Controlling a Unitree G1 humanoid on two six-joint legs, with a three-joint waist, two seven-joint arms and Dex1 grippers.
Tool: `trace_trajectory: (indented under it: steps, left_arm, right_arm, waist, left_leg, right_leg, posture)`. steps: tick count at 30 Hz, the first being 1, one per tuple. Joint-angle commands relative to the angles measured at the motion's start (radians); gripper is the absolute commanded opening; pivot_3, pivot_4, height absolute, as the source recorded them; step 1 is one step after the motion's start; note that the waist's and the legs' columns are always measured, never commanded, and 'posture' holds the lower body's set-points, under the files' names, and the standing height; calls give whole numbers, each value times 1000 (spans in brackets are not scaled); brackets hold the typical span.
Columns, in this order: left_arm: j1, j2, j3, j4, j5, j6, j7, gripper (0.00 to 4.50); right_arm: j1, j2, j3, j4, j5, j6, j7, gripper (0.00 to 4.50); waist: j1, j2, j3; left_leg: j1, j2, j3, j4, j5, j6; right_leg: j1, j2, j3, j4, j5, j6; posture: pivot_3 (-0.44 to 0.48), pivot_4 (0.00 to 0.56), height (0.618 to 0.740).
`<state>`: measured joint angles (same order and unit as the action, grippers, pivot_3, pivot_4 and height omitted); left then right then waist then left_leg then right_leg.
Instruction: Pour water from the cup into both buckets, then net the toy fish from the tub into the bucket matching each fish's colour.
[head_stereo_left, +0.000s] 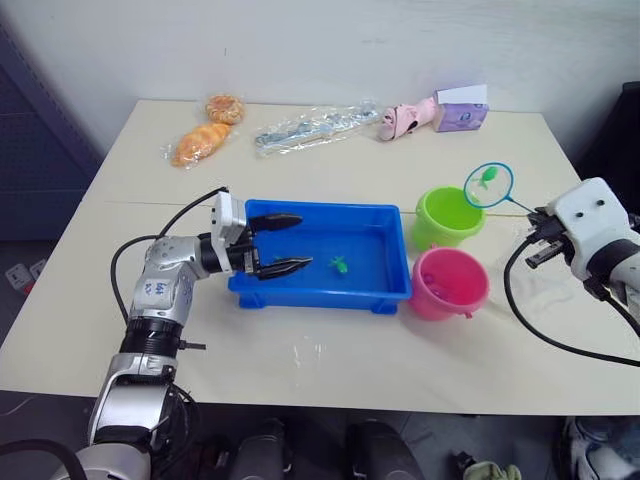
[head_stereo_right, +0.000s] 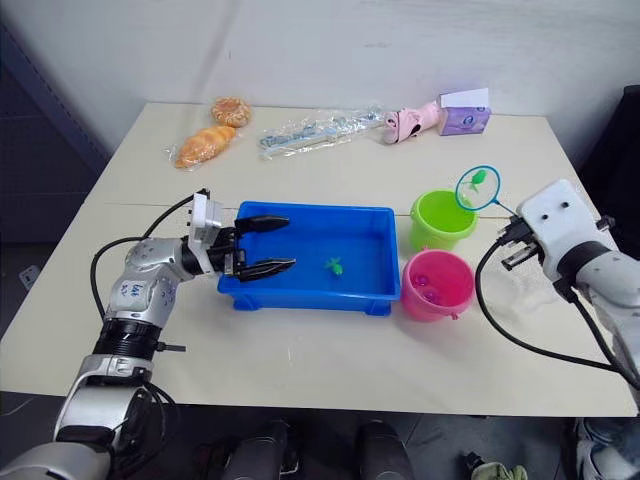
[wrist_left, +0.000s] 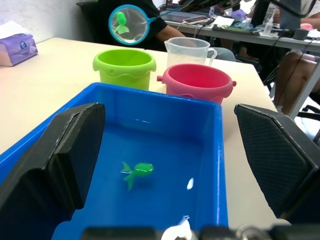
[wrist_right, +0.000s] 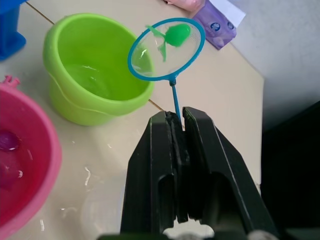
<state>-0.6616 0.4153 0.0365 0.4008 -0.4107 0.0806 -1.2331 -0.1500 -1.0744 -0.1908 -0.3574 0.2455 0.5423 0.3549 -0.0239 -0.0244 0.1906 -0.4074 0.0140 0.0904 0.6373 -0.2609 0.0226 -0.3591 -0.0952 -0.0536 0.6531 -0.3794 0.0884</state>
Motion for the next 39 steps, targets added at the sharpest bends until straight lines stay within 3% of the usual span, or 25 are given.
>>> trace_trajectory:
  steps: [1,7,13,17,19,23,29,34,39]
  left_arm:
    - [1,-1,5,-47,-14,7,6,4461]
    - [1,-10,1,-70,-16,27,19,4461]
    - [8,-20,3,-93,-18,40,39,4461]
    - [18,-20,4,-113,-18,49,55,4461]
    - [31,-10,10,-132,-17,53,63,4461]
    - [63,51,42,-154,-25,41,41,4461]
    - [123,154,71,-166,-27,16,-6,4461]
    - [174,186,82,-229,-43,41,2,4461]
    - [218,193,89,-283,-52,70,26,4461]
  right_arm:
    - [18,-36,15,42,-155,-153,16,0]
    - [53,-70,77,150,-425,-424,-17,0]
    - [77,-49,64,230,-549,-605,-55,0]
    - [65,-22,19,251,-550,-668,-78,0]
    - [39,12,-14,211,-410,-682,10,0]
    - [-45,42,6,83,-180,-555,208,0]
    - [-225,120,191,-71,-73,-246,338,0]
    - [-314,142,349,-64,-224,-119,351,0]
    - [-377,120,448,41,-429,-231,350,0]
  waist:
    - [0,0,0]
    - [0,0,0]
    - [-1,0,0]
    - [-1,0,0]
    - [-3,0,0]
    - [-6,0,0]
    - [-4,0,0]
    - [8,0,0]
    - [6,0,0]
  left_leg:
    - [0,0,0,0,0,0]
    - [0,0,0,0,0,0]
    - [1,0,0,0,1,-2]
    - [1,0,1,1,1,-2]
    - [1,0,0,1,2,-2]
    - [2,1,0,1,2,-3]
    - [3,2,-1,1,2,-3]
    - [0,0,-3,6,0,1]
    - [-1,-1,-2,9,-3,3]
  right_leg:
    - [0,0,0,0,0,0]
    - [0,0,0,0,0,0]
    - [0,0,0,1,0,0]
    - [0,0,0,1,0,0]
    - [0,1,0,2,0,0]
    - [1,1,1,3,0,0]
    - [1,2,1,4,0,0]
    - [1,-1,0,4,0,0]
    - [1,-3,0,4,0,0]
  posture:
    - [0,150,740]
    - [0,150,740]
    - [0,150,740]
    - [0,150,740]
    - [0,150,740]
    - [0,150,740]
    - [0,150,740]
    - [0,150,740]
    - [0,150,740]
